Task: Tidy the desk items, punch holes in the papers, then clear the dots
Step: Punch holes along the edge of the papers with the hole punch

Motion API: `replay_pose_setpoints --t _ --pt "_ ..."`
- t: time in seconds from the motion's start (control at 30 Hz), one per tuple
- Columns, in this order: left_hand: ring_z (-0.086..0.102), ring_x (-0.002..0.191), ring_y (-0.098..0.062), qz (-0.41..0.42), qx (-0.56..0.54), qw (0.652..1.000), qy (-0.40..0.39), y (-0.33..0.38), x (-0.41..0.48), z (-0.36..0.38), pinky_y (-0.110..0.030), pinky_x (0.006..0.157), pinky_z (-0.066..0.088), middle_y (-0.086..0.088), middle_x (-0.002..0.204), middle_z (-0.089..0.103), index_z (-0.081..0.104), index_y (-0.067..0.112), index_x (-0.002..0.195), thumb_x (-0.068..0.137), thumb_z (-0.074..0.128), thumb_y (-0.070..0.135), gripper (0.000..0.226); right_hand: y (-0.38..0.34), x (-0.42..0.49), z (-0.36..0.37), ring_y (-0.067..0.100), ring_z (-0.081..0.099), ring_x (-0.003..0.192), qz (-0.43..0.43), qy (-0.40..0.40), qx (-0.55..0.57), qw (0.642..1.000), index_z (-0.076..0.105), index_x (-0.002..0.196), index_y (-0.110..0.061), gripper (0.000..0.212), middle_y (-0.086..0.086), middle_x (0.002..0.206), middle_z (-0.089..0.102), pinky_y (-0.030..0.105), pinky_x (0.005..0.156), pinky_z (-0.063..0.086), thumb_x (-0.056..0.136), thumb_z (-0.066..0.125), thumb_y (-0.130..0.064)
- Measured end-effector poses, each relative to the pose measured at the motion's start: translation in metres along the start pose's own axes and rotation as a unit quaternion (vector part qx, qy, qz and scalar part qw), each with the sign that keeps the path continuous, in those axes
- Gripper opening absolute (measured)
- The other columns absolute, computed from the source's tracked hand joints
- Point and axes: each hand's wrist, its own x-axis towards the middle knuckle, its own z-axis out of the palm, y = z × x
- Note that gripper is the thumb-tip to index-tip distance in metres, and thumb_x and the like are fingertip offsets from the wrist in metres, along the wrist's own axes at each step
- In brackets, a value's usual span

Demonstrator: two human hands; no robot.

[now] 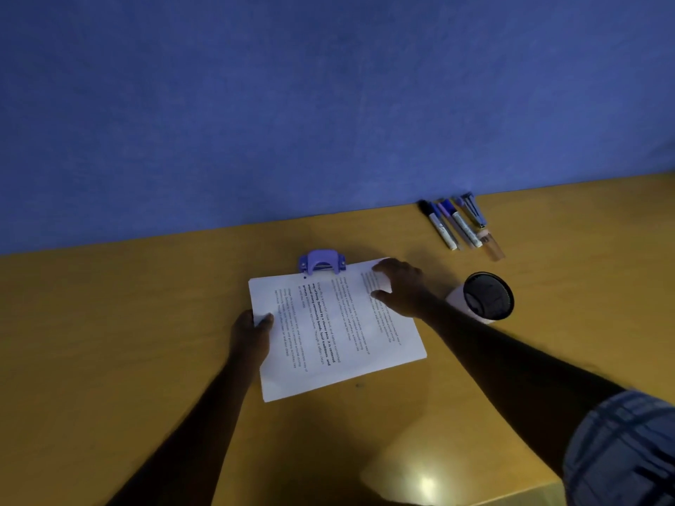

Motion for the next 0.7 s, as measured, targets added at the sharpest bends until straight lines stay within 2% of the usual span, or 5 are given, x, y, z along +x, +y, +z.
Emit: replay_pose_setpoints --t 0.1,0.27,0.43,0.53,0.7 --pt "0.064 0.081 -0.025 -0.005 -0.008 1.000 -0.006 -0.004 -0.006 -0.001 -0.037 0.070 0.054 -0.014 0.098 0.066 0.059 0.007 0.107 0.096 0.057 0.019 0.016 0.003 -0.017 0.003 0.026 0.042 0.133 0.038 0.025 0.055 0.997 0.048 0.136 -0.018 0.059 0.006 0.145 0.045 0.046 0.112 0.034 0.085 0.069 -0.040" --pt "0.067 0.084 -0.027 -0.006 -0.008 1.000 -0.008 -0.011 -0.012 -0.001 -0.043 0.075 0.058 -0.011 0.097 0.067 0.060 0.010 0.109 0.096 0.057 0.021 0.017 0.003 -0.041 0.011 0.024 0.036 0.138 0.070 0.022 0.053 0.996 0.047 0.137 -0.021 0.057 0.003 0.149 0.042 0.046 0.114 0.032 0.087 0.066 -0.042" --pt "0.066 0.085 -0.032 -0.002 -0.013 1.000 -0.003 -0.011 -0.009 -0.001 -0.047 0.078 0.057 -0.016 0.098 0.067 0.060 0.005 0.109 0.097 0.057 0.019 0.019 -0.029 -0.012 -0.002 0.023 0.049 0.127 0.013 0.077 0.062 0.995 0.052 0.132 -0.018 0.052 0.004 0.136 0.055 0.043 0.107 0.040 0.087 0.066 -0.040" --pt "0.065 0.088 -0.033 0.003 -0.018 1.000 0.004 -0.012 -0.006 0.000 -0.043 0.078 0.054 -0.017 0.101 0.067 0.060 0.003 0.112 0.097 0.056 0.016 0.021 -0.051 0.017 -0.005 0.026 0.051 0.124 -0.049 0.047 0.023 0.997 0.049 0.136 -0.019 0.060 0.005 0.135 0.055 0.042 0.103 0.041 0.084 0.069 -0.042" --pt "0.061 0.075 -0.020 0.013 -0.018 1.000 0.014 -0.016 -0.005 0.001 -0.029 0.063 0.048 -0.012 0.095 0.066 0.062 0.005 0.109 0.096 0.057 0.015 0.018 -0.066 0.050 -0.008 0.025 0.056 0.116 -0.140 -0.014 -0.061 0.988 0.048 0.135 -0.019 0.068 0.005 0.130 0.059 0.044 0.098 0.045 0.079 0.074 -0.046"
